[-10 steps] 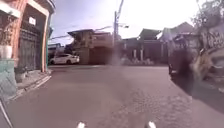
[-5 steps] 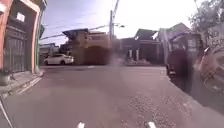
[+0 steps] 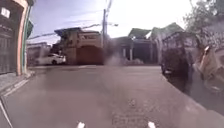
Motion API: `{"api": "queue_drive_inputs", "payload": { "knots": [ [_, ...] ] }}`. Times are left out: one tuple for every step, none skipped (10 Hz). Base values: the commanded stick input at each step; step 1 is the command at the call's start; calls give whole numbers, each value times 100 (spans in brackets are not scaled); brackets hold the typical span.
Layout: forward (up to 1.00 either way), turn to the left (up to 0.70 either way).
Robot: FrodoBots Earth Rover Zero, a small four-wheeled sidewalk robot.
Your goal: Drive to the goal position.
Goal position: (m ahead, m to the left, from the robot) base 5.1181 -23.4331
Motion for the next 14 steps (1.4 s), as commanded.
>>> {"api": "queue_drive_inputs", "payload": {
  "knots": [
    [70, -28],
    [70, -1],
    [70, 0],
    [70, 0],
    [70, 0],
    [70, 0],
    [70, 0],
    [70, 0],
    [70, 0],
    [70, 0],
    [70, 0],
    [70, 0],
    [70, 0],
    [70, 0]
  ]
}}
